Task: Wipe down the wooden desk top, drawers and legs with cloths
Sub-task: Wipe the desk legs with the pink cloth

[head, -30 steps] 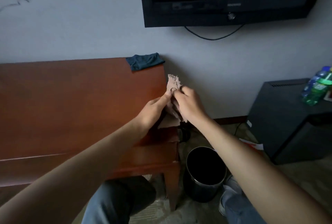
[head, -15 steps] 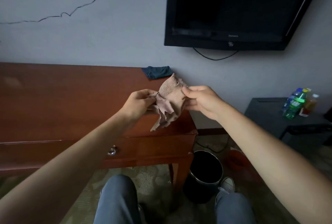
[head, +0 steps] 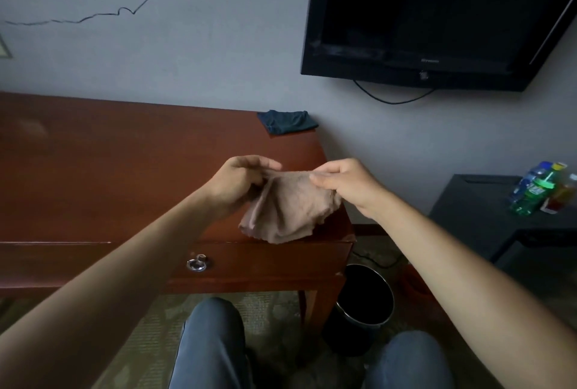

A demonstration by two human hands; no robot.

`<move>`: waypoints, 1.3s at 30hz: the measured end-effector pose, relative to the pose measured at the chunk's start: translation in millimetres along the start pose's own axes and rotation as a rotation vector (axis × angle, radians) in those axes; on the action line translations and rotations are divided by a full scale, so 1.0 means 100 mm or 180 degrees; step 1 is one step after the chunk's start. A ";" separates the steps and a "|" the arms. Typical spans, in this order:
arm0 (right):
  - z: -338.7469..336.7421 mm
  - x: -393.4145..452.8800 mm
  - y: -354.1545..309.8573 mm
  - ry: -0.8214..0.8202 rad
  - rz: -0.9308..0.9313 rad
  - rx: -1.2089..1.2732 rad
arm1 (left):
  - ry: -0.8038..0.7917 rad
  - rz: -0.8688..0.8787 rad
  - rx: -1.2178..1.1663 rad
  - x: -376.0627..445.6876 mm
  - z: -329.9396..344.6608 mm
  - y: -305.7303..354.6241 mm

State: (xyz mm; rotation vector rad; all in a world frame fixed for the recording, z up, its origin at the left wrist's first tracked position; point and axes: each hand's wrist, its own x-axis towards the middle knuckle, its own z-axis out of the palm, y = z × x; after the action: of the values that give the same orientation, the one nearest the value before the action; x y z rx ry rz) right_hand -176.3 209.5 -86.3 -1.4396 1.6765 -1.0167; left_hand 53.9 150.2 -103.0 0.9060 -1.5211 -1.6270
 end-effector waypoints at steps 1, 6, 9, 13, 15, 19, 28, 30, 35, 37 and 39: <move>-0.02 0.01 0.01 0.0226 -0.0067 0.0032 | 0.0145 0.0073 0.0251 0.01 -0.03 0.02; -0.08 0.10 -0.15 0.0508 -0.0082 0.1208 | -0.0155 -0.0132 0.0514 0.07 -0.05 0.10; -0.07 0.21 -0.10 0.0693 0.0000 0.0437 | -0.0044 -0.0242 0.0852 0.14 -0.02 -0.05; -0.09 0.25 0.19 0.1121 0.0064 -0.2212 | 0.0347 -0.0168 0.2401 0.28 -0.15 -0.30; -0.08 0.21 0.34 0.1016 -0.0382 -0.2193 | 0.0523 0.0329 0.3483 0.26 -0.24 -0.38; 0.03 0.12 0.46 -0.0234 -0.0920 -0.2065 | -0.0262 0.1422 0.3927 0.12 -0.31 -0.38; 0.03 0.09 0.45 0.0112 -0.0892 -0.2131 | -0.1536 0.0157 0.4002 -0.10 -0.22 -0.28; 0.02 -0.01 0.40 -0.0094 -0.0827 -0.1924 | -0.1409 0.0461 0.4240 -0.14 -0.23 -0.39; 0.14 -0.22 0.52 -0.0691 -0.0989 -0.3310 | -0.1027 0.1489 0.3901 -0.21 -0.38 -0.62; 0.14 -0.27 0.56 -0.0531 -0.1094 -0.3218 | -0.0906 0.1737 0.3935 -0.26 -0.42 -0.62; 0.10 -0.28 0.57 -0.0431 -0.1022 -0.3061 | -0.0757 0.1871 0.4015 -0.30 -0.45 -0.58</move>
State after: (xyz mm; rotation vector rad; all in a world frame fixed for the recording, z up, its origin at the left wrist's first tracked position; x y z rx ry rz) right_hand -188.5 240.8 -141.1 -2.3705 1.9625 -0.1907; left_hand 105.7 156.7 -163.0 0.7019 -2.6877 -0.2248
